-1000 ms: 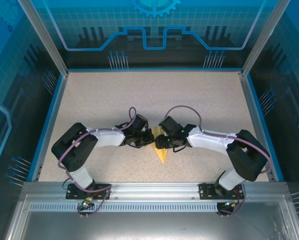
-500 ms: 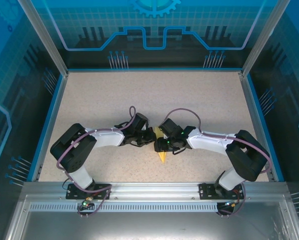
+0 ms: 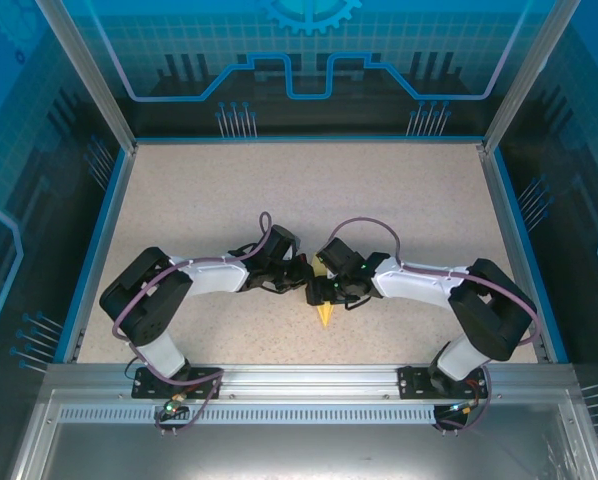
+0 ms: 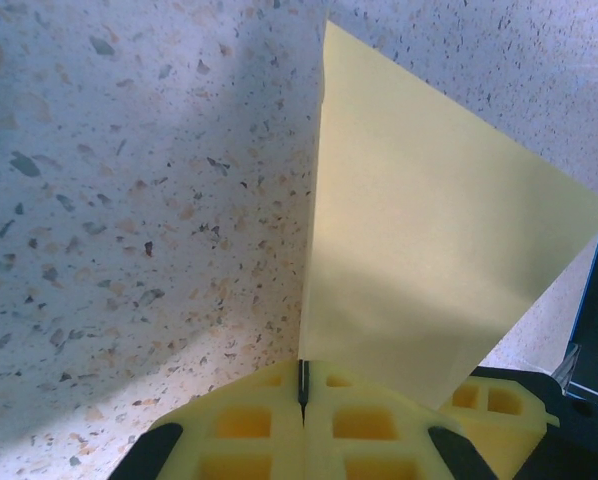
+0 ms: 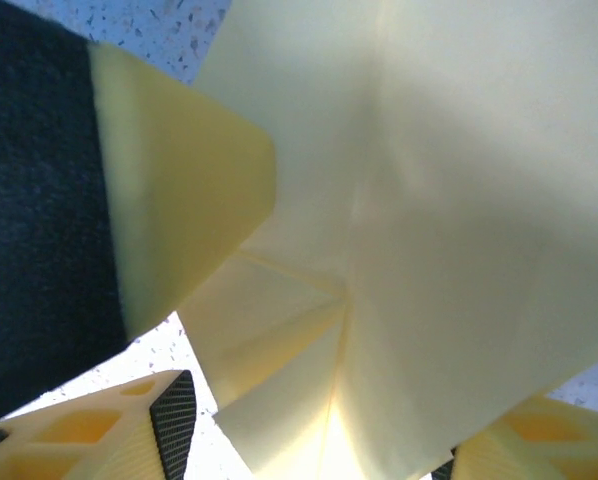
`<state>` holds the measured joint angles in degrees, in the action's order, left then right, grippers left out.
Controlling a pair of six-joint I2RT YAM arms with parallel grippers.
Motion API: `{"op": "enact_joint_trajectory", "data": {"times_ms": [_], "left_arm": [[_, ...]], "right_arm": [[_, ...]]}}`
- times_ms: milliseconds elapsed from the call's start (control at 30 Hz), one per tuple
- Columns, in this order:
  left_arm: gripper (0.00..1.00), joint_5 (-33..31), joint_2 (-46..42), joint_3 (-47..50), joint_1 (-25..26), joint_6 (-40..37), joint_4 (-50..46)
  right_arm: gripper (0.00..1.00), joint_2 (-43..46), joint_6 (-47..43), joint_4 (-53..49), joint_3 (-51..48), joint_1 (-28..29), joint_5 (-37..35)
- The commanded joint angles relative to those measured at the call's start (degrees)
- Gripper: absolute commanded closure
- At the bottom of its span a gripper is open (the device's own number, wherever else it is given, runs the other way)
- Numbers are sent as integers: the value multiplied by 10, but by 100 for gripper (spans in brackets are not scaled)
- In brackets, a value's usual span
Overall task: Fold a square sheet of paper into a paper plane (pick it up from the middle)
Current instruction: Move the paper plane to the center of the table.
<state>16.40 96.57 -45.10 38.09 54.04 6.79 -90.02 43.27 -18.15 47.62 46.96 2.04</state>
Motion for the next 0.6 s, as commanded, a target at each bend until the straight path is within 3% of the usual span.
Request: {"op": "enact_joint_trajectory", "data": {"times_ms": [0,567], "left_arm": [[97,13,-8,-5,-2,0,6],[98,1,-4,-7,-2,-9,-15]], "right_arm": [[35,2,-6,15,-4,11,12],[59,10,2,-1,-11,11,-21]]}}
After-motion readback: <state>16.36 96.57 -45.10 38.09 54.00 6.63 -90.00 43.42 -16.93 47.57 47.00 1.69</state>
